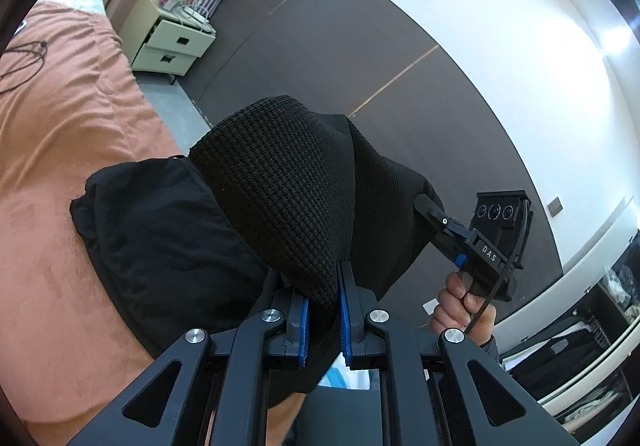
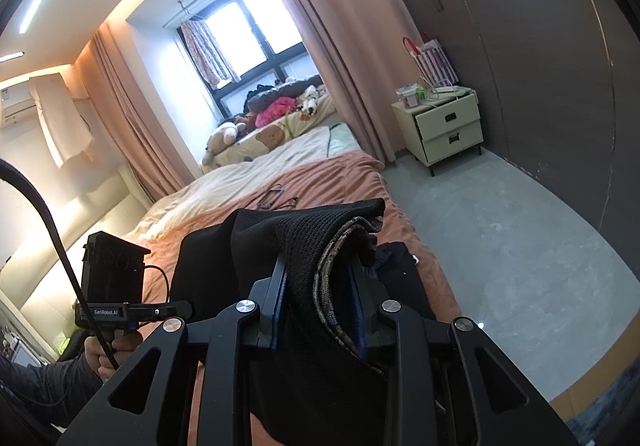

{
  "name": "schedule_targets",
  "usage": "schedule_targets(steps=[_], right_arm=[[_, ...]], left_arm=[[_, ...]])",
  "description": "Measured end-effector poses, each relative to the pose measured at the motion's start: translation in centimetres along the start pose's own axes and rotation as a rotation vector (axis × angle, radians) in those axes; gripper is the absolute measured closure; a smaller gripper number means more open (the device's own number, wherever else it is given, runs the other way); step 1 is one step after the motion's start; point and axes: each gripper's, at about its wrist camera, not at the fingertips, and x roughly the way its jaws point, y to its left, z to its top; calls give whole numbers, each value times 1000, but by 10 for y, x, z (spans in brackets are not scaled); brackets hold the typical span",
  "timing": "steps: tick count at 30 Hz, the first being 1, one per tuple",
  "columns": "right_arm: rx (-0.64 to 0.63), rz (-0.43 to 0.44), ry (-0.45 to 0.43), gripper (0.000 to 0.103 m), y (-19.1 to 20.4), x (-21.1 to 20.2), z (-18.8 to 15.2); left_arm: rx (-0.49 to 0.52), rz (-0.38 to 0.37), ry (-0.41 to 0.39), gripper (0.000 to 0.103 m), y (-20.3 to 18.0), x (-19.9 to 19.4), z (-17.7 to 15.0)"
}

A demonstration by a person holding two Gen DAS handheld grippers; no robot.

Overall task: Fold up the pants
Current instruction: 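Carry the shorts and fold them over onto the bed with both tools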

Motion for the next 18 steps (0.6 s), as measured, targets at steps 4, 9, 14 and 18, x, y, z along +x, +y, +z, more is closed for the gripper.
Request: schedule_targets(steps=[4,9,14,18], right_arm=[[10,-14,18,80,7,14,7],[32,-49,32,75,12,35,13],[80,-265,170,23,9,73,-4],[89,-310,205,23,14,72,-24]], left_arm=[[-29,15,-5,90,23,4,12],[-38,37,-2,89,50,8,26],[-157,175,87,86,109,30,19],[-215,165,79,73,133,25,5]])
